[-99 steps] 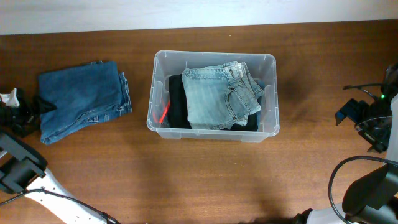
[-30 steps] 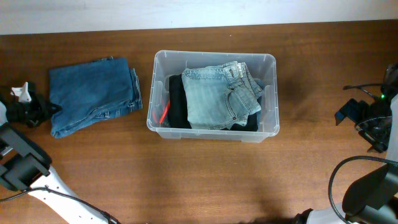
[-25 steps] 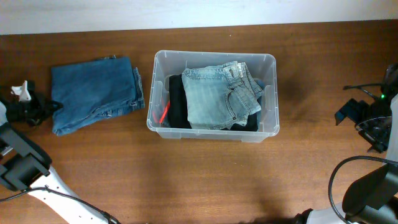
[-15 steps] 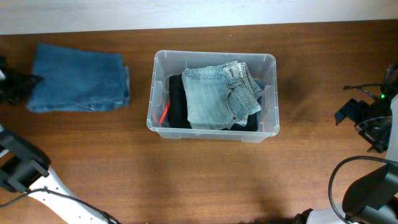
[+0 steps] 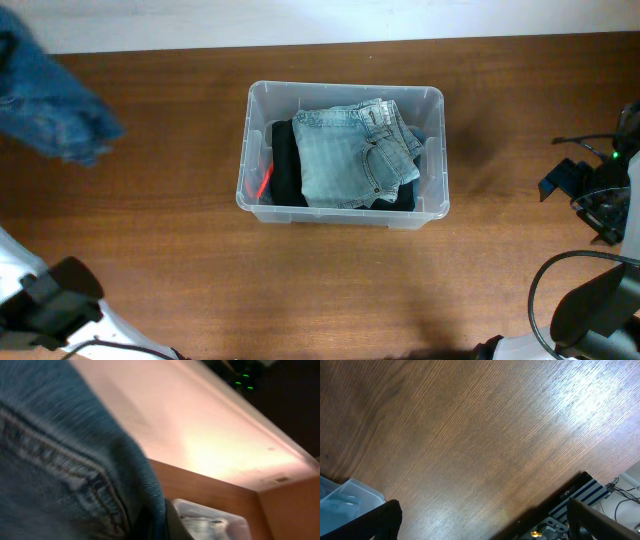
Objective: Pack container
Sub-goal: 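Lift the dark-blue denim and lower it into the bin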
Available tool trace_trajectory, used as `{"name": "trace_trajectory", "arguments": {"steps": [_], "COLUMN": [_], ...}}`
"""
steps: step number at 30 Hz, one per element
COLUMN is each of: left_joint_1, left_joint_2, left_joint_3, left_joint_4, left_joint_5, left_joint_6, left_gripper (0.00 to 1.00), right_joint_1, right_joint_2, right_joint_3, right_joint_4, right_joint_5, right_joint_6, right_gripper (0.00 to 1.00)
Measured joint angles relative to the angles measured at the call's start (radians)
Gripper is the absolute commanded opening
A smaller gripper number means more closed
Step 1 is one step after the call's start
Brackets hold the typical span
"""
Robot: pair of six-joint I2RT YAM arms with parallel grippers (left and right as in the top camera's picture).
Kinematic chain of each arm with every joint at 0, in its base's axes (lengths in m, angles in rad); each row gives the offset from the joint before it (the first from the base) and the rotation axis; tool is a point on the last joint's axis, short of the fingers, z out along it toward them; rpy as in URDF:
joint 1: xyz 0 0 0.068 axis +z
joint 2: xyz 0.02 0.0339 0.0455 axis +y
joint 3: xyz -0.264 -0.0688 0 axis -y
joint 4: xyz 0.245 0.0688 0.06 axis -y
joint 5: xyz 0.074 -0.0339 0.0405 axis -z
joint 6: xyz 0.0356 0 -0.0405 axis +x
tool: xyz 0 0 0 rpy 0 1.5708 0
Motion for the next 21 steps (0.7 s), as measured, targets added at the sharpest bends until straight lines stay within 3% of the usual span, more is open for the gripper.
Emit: {"name": "trace_trajectory", "arguments": {"steps": [12, 21], "left_joint_1": [-0.514, -0.806], "left_joint_2": [-0.145, -0.145], "left_joint_3": [0.002, 0.002], "left_joint_4": [-0.014, -0.014], "left_joint_5": [0.034, -0.087], "left_joint_6": [-0.119, -0.139], "left_gripper": [0.01, 0.01], "right_joint_1": [0.000, 0.000], "right_joint_2": [0.000, 0.000], "right_joint_3": [0.000, 0.000], "right_joint_4": [0.000, 0.000], "right_joint_5": [0.000, 0.000], "right_joint_6": [0.000, 0.000], "right_gripper": [0.98, 0.98]}}
